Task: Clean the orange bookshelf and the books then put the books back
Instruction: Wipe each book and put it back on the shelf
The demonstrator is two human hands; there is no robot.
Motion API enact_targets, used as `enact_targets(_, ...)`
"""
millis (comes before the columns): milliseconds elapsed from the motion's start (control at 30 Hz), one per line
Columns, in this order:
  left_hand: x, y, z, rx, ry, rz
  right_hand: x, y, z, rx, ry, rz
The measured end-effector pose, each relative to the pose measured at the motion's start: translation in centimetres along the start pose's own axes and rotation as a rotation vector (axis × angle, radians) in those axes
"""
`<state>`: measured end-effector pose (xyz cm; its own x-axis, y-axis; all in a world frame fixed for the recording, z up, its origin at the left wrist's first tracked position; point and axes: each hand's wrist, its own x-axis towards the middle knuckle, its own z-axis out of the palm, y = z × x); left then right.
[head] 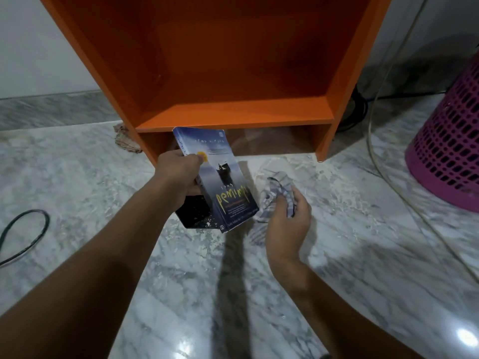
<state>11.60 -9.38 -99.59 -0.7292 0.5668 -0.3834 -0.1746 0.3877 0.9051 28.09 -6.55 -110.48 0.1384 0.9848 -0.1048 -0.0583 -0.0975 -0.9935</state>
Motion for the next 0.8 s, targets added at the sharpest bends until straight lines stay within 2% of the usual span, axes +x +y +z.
enact_targets(100,0.2,-0.1,0.1,-0.015,0.064,-0.027,-3.7,-3.3,-0.7,0.046,-0.267,-0.430)
enact_targets(167,0.2,-0.1,-0.1,-0.009,0.088,-0.046,-5.8,-3.2,-0.4,-0.024,-0.400,-0.709)
enact_targets(233,0.2,-0.3,-0.1,-0.078,0.070,-0.087,-6.9,-1.7,-0.2,-0.116,-0.435,-0.810)
enact_targets(300,0.1,-0.4,0.0,-0.148,0.037,-0.110,-7.3,-0.8,0.0,-0.129,-0.402,-0.698)
enact_targets(433,-0.4,-0.5,-0.2,-0.093,-0.058,-0.011,-6.2,-1.0,0.7,-0.028,-0.264,-0.255)
enact_targets(600,-0.6,-0.5,-1.4,-0.016,-0.086,0.016,-0.1,-0.1,1.1,-0.073,-0.146,0.254)
enact_targets(633,-0.7,-0.5,-1.6,0.005,-0.096,0.020,1.0,-0.5,0.9,-0.096,-0.115,0.287)
enact_targets(700,-0.6,-0.5,-1.9,0.051,-0.105,0.039,2.7,-1.8,0.7,-0.093,-0.057,0.217)
enact_targets(733,-0.6,-0.5,-2.0,0.072,-0.109,0.049,2.9,-2.7,0.7,-0.062,-0.051,0.140)
enact_targets(800,-0.7,-0.5,-2.0,0.128,-0.122,0.072,2.2,-4.3,1.0,-0.008,-0.154,-0.064)
